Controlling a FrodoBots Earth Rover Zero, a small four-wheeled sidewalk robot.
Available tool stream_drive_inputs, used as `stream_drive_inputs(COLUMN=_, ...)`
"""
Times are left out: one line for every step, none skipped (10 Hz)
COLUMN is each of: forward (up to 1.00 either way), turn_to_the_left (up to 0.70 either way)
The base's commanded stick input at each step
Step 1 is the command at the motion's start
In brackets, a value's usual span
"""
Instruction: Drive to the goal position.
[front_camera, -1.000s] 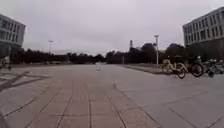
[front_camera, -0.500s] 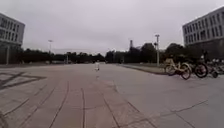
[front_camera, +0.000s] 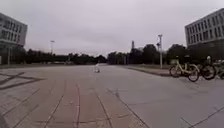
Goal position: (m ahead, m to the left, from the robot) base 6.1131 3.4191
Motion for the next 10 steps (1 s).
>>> stream_drive_inputs(forward=0.7, turn_to_the_left=0.0)
stream_drive_inputs(forward=0.7, turn_to_the_left=0.0)
stream_drive_inputs(forward=0.7, turn_to_the_left=0.0)
stream_drive_inputs(forward=0.7, turn_to_the_left=0.0)
stream_drive_inputs(forward=0.7, turn_to_the_left=0.0)
stream_drive_inputs(forward=0.7, turn_to_the_left=0.0)
stream_drive_inputs(forward=0.7, turn_to_the_left=0.0)
stream_drive_inputs(forward=0.7, turn_to_the_left=0.0)
stream_drive_inputs(forward=0.7, turn_to_the_left=0.0)
stream_drive_inputs(forward=0.7, turn_to_the_left=0.0)
